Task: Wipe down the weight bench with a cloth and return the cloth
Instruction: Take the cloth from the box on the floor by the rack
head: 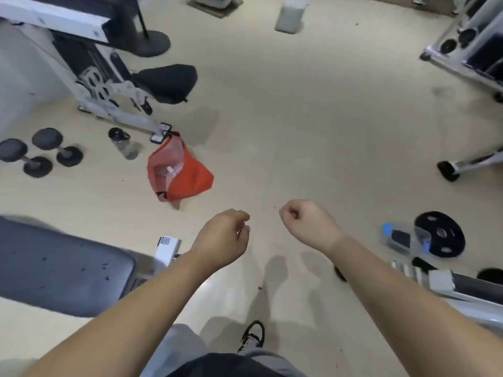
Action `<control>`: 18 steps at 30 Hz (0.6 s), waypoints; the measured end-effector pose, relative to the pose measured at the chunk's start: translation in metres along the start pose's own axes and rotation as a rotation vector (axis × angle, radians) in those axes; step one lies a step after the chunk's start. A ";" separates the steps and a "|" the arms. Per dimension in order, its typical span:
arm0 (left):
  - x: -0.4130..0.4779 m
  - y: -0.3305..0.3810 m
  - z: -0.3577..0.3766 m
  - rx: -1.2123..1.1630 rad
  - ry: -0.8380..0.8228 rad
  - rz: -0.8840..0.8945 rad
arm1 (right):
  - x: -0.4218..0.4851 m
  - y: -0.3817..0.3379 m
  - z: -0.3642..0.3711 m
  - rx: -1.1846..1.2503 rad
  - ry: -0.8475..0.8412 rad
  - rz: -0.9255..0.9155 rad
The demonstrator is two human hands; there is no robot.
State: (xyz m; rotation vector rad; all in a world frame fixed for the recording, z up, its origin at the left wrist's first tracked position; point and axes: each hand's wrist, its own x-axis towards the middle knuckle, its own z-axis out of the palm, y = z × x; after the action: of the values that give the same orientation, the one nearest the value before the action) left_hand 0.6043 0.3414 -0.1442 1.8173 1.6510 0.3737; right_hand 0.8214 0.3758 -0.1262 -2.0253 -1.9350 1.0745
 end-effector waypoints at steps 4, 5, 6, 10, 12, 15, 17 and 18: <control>0.047 0.077 0.053 -0.076 -0.170 0.067 | -0.011 0.089 -0.052 0.444 0.183 0.273; 0.061 0.091 0.063 -0.075 -0.205 0.089 | -0.012 0.107 -0.062 0.530 0.233 0.338; 0.075 0.103 0.072 -0.064 -0.234 0.114 | -0.012 0.122 -0.070 0.605 0.274 0.397; 0.139 0.138 0.101 -0.007 -0.354 0.167 | -0.002 0.167 -0.097 0.836 0.385 0.600; 0.175 0.151 0.114 0.024 -0.403 0.203 | 0.012 0.184 -0.107 0.870 0.419 0.659; 0.238 0.185 0.136 0.079 -0.472 0.299 | 0.037 0.213 -0.126 0.806 0.451 0.700; 0.277 0.217 0.149 0.109 -0.539 0.359 | 0.052 0.227 -0.149 0.834 0.488 0.741; 0.292 0.232 0.154 0.124 -0.579 0.392 | 0.056 0.233 -0.160 0.877 0.529 0.764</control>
State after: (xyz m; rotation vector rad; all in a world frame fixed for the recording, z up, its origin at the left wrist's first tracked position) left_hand 0.9274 0.5816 -0.1754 2.0882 0.9401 -0.0982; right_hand 1.0983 0.4479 -0.1601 -2.1339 -0.2902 1.0530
